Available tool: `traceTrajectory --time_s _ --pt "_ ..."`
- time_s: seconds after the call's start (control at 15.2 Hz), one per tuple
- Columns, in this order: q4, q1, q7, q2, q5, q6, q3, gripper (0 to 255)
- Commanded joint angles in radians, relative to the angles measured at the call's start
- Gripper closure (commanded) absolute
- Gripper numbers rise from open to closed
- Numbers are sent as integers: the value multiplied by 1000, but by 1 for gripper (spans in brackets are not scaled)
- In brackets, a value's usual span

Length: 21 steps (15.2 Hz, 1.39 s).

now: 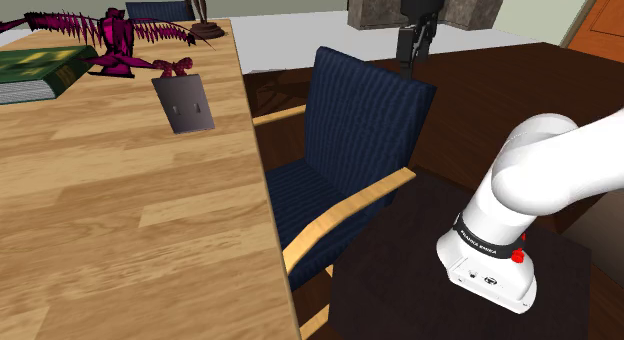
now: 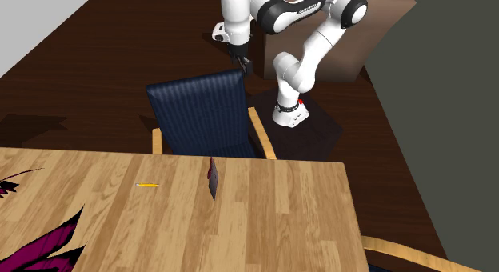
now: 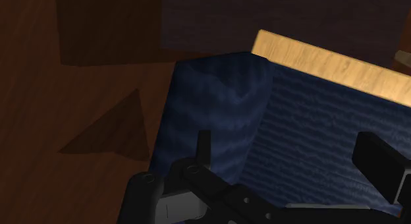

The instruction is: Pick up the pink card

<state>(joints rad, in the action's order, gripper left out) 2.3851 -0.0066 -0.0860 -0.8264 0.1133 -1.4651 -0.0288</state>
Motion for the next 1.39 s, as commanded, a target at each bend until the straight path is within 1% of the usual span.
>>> traceTrajectory --time_s 0.0,0.33,0.66,0.99,1.32 --pt "0 0 0 0 0 0 0 0" --pt "7 55 -33 87 -58 -175 -4 0" --pt "-8 111 -77 185 -115 -340 -11 0" --pt "-45 168 -131 288 -173 -490 -21 0" --pt "-101 225 -194 393 -234 -621 -33 0"
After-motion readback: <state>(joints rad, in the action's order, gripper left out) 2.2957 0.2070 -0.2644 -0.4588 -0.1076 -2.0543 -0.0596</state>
